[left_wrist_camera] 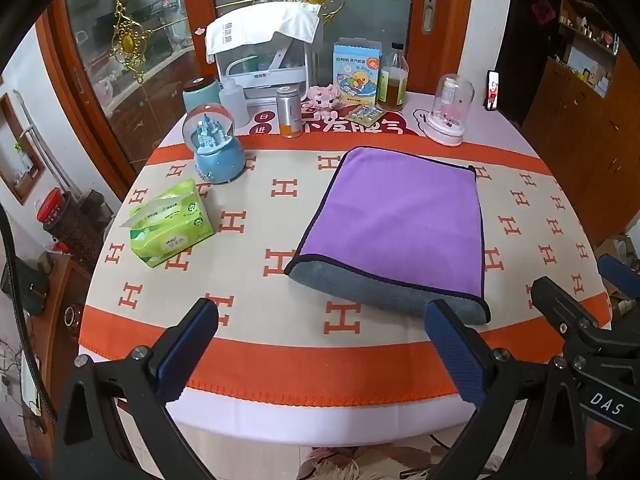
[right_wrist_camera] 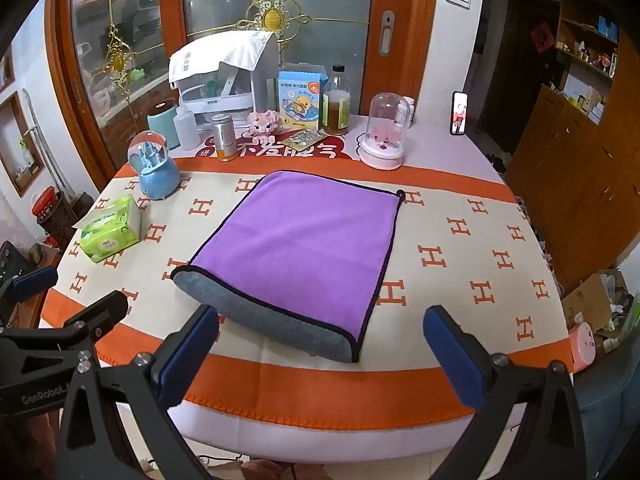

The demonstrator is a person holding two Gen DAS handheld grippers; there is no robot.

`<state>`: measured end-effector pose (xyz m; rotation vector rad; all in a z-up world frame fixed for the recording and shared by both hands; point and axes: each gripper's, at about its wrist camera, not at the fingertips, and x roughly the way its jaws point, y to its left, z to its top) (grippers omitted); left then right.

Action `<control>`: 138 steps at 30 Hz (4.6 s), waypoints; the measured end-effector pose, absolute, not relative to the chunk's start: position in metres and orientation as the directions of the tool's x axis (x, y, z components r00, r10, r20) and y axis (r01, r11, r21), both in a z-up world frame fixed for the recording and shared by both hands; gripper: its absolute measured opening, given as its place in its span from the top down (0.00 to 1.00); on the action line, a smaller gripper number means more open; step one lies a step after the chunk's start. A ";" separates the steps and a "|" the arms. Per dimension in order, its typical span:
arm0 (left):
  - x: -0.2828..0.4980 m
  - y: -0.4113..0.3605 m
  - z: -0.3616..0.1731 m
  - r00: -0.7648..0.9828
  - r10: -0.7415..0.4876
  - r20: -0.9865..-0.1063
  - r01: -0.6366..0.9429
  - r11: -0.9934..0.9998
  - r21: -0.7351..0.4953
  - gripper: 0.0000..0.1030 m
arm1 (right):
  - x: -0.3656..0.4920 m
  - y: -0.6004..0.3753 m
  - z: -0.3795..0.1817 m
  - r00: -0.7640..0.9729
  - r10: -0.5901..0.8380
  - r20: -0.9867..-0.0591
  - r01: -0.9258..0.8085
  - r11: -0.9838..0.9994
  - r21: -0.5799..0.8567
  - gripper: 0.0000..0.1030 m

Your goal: Fold towel

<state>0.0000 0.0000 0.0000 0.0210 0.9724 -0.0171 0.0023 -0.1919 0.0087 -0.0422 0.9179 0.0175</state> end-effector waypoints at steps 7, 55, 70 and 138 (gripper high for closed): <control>0.000 0.000 0.000 0.566 -0.007 -0.824 0.024 1.000 0.007 0.01 | 0.003 -0.192 0.009 0.605 -0.007 -0.796 -0.035 0.999 -0.036 0.01; 0.020 0.000 -0.005 0.558 -0.023 -0.829 0.048 0.999 0.004 0.01 | 0.013 -0.192 0.010 0.608 -0.016 -0.794 -0.023 0.999 -0.037 0.01; 0.022 -0.001 -0.006 0.556 -0.031 -0.831 0.049 0.999 -0.005 0.01 | 0.013 -0.192 0.009 0.608 -0.016 -0.794 -0.021 0.999 -0.036 0.02; 0.139 0.024 -0.153 0.275 -0.120 -0.954 0.443 0.897 0.015 0.25 | 0.063 -0.247 -0.143 0.336 0.086 -0.938 -0.171 0.985 0.029 0.30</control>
